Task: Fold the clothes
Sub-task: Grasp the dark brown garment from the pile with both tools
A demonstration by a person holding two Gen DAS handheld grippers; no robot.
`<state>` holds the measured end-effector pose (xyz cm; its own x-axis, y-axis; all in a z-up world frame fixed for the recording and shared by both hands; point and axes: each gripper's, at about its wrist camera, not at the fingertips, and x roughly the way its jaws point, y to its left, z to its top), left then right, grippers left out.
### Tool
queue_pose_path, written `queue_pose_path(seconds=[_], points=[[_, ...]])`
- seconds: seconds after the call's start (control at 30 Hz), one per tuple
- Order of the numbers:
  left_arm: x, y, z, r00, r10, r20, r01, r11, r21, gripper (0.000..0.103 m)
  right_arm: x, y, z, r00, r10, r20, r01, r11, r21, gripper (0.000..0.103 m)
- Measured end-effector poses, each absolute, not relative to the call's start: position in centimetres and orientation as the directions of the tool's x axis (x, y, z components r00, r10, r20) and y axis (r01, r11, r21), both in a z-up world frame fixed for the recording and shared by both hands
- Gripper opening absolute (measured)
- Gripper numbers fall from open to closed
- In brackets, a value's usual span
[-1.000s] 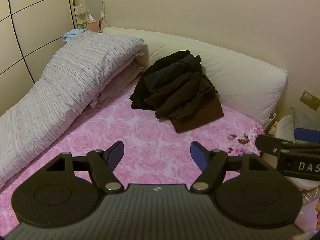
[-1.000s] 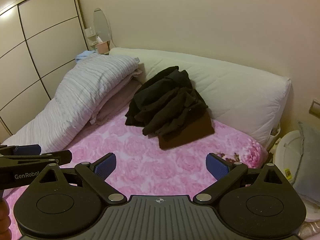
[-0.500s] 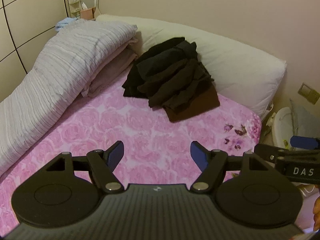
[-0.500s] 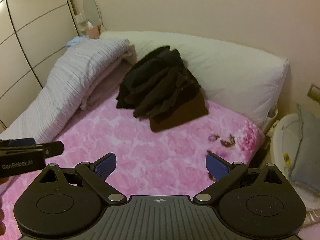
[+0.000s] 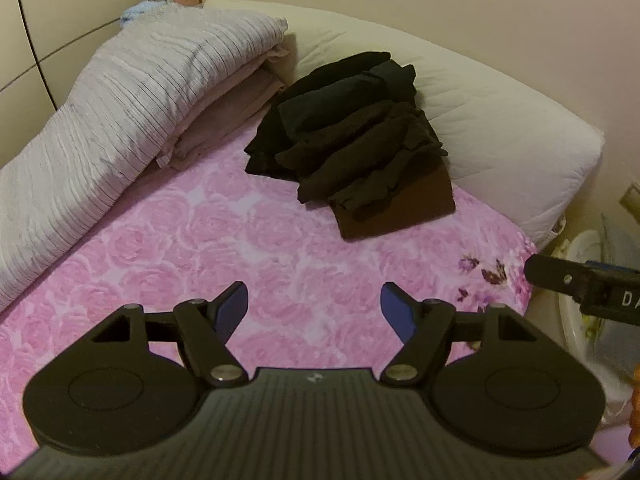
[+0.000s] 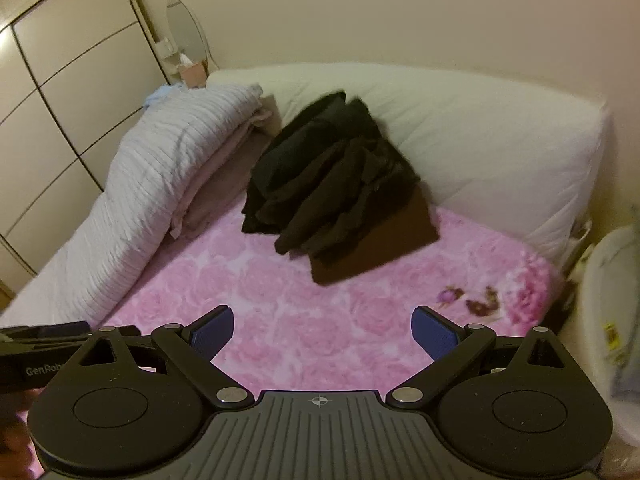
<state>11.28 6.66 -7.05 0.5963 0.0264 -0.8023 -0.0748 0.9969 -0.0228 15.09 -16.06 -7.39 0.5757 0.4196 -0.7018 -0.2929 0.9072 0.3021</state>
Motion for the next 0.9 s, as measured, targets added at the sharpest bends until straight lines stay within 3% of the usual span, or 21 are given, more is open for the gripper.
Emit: queue_pose_path(seconds=[0.3,0.5,0.9], points=[[21.1,2.9,-12.0,0.525,0.002,-0.851,-0.129,0.989,-0.078,0.068,26.2,-18.9,-11.0,0.505,0.396,-0.767,-0.326,0.91,0.256,0.099],[25.8,1.2,-15.6,0.46,0.04,-0.887,-0.175,0.983,-0.047,0.058,32.9,-19.5,-14.4,0.454,0.368,-0.812,-0.354,0.91,0.215,0.099],[33.0,0.8,-19.0,0.434,0.067,-0.898,-0.187,0.982,-0.017,0.053,41.4,-17.3,-17.7,0.404,0.378,-0.833,-0.449,0.875,0.18,0.099]])
